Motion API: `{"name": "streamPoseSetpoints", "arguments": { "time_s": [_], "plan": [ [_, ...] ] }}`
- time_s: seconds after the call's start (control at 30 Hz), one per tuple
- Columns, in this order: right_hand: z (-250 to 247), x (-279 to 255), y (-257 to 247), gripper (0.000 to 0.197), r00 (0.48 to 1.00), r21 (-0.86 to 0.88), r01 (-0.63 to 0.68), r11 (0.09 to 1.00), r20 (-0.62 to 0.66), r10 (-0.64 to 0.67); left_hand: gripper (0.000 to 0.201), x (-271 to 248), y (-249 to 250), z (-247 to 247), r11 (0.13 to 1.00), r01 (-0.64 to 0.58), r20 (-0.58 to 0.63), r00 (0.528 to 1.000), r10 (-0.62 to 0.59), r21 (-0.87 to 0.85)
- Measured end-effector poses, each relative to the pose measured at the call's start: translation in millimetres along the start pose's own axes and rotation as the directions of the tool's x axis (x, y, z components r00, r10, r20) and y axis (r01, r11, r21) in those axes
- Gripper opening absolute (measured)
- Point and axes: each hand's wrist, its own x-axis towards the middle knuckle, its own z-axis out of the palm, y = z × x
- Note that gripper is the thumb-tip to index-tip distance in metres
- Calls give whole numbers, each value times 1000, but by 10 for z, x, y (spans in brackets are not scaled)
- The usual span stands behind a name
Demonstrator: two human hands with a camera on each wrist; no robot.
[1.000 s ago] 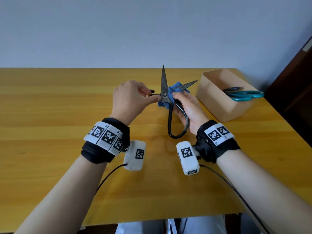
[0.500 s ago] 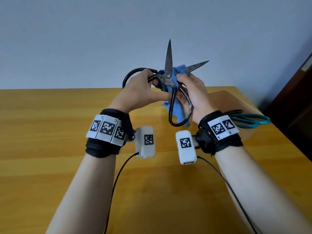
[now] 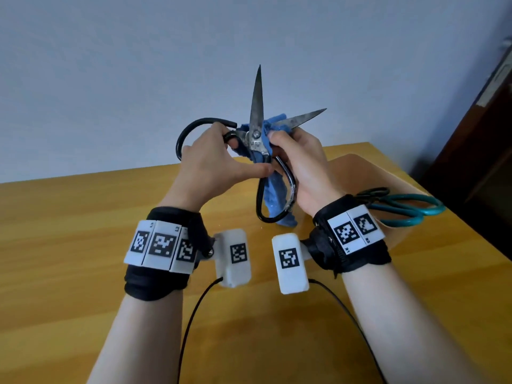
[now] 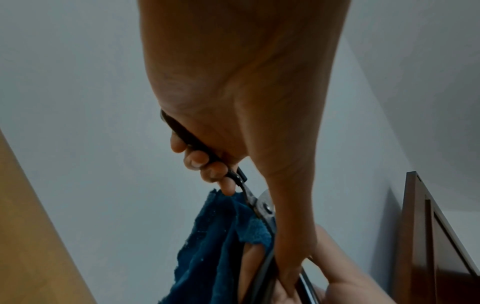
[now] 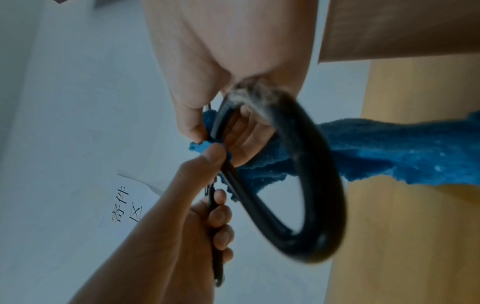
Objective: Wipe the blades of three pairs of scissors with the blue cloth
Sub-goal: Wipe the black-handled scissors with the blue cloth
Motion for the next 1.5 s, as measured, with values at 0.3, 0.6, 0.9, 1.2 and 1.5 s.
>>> {"name": "streamPoseSetpoints", "arguments": {
  "time_s": [0.3, 0.6, 0.9, 1.2, 1.5],
  "plan": [
    [-249, 87, -63, 19, 996, -30, 7, 1000, 94, -4, 58, 81, 83, 217, 999, -24, -107, 994, 28, 33],
    [-211, 34, -151, 21, 980, 40, 46, 998, 192, -53, 37, 90, -18, -67, 975, -114, 26, 992, 122, -192],
    [-122, 34, -96, 24, 989, 37, 57, 998, 137, -61, 50, 25, -64, -175, 980, -76, -43, 997, 69, -185],
    [-96, 4, -119, 17, 988, -20, 29, 999, 150, -26, 52, 16, -50, -214, 984, -123, -42, 992, 118, -127],
    [-38, -32, -108, 12, 991, -15, 36, 999, 128, -34, 53, -6, -30, -290, 990, -125, -25, 992, 123, -67]
  ]
}}
